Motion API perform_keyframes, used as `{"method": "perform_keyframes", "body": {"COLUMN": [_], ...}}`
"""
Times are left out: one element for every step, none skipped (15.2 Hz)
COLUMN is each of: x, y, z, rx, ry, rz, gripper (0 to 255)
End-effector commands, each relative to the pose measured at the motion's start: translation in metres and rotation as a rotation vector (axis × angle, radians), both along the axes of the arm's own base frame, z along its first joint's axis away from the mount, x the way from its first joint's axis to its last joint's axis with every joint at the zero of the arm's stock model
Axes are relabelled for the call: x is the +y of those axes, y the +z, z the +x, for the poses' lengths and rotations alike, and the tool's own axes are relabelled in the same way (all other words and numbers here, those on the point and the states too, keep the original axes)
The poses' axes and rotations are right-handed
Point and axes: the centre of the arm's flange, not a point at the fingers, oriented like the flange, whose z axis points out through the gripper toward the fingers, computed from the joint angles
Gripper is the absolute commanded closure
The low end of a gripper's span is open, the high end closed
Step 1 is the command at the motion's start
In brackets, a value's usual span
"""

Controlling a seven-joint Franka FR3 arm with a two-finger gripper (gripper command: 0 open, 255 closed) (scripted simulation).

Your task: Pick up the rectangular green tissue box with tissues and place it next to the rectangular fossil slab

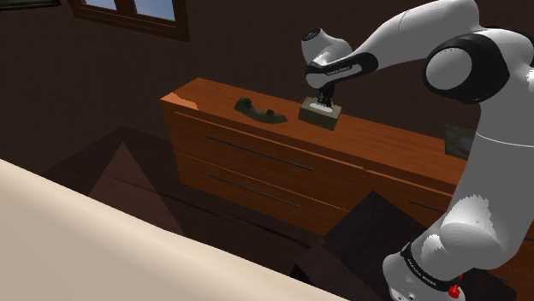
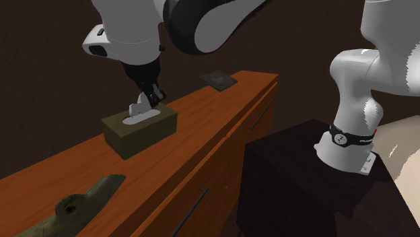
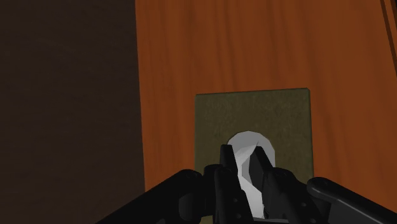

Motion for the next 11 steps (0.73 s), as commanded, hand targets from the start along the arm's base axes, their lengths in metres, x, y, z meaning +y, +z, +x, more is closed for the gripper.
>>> {"method": "perform_keyframes", "body": {"x": [0.001,0.001,0.001,0.001,0.001,0.001,0.001,0.001,0.001,0.001,0.001], "y": [0.011,0.016,0.021,0.027,0.032,0.037,0.042,0.048,0.053,0.058,0.064], "z": [-0.001,-0.001,-0.001,-0.001,-0.001,-0.001,-0.001,-0.001,-0.001,-0.001,-0.001], "rx": [0.0,0.0,0.0,0.0,0.0,0.0,0.0,0.0,0.0,0.0,0.0], "ry": [0.0,0.0,0.0,0.0,0.0,0.0,0.0,0.0,0.0,0.0,0.0], "rz": [0.0,0.0,0.0,0.0,0.0,0.0,0.0,0.0,0.0,0.0,0.0], "gripper": [255,255,255,255,255,255,255,255,255,255,255]}}
